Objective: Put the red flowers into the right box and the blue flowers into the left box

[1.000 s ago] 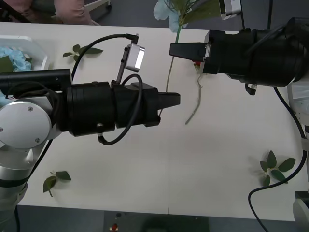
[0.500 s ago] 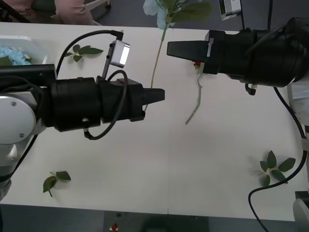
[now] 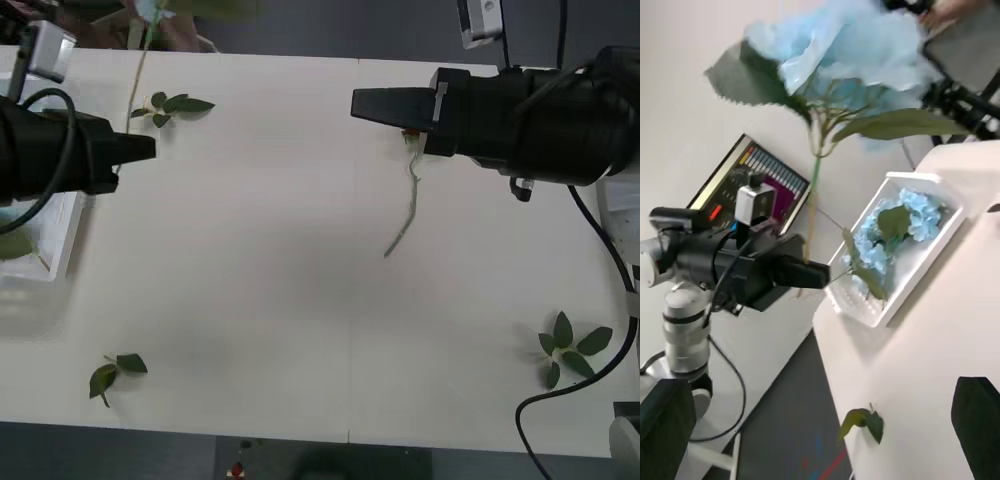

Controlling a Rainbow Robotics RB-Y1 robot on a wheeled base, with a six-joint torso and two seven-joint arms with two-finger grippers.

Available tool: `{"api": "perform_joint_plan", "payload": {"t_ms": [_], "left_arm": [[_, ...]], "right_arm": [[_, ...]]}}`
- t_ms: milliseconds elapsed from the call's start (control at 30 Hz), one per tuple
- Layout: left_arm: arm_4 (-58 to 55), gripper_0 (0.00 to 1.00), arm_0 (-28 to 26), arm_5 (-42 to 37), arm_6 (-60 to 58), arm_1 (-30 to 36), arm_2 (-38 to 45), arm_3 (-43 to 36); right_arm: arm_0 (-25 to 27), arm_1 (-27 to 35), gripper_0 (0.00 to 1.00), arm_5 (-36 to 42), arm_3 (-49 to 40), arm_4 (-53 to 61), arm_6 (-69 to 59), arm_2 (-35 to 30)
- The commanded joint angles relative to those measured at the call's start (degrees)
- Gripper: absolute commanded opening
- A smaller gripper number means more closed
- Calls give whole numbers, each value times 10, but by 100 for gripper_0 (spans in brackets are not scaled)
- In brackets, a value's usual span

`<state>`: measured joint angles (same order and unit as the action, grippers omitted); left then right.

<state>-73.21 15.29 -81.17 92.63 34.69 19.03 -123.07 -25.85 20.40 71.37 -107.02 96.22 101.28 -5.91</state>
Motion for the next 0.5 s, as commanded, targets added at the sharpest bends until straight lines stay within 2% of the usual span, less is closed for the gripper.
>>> {"api": "perform_joint_plan", "payload": {"t_ms": [33, 500], "left_arm": [[28, 0, -4, -39, -18, 8, 47, 33], [145, 0, -41, -50, 69, 13, 178, 172]], "right_arm": [[1, 39, 100, -25, -9, -35, -21, -2], [-3, 114, 100, -30, 18, -253, -171, 2]]}}
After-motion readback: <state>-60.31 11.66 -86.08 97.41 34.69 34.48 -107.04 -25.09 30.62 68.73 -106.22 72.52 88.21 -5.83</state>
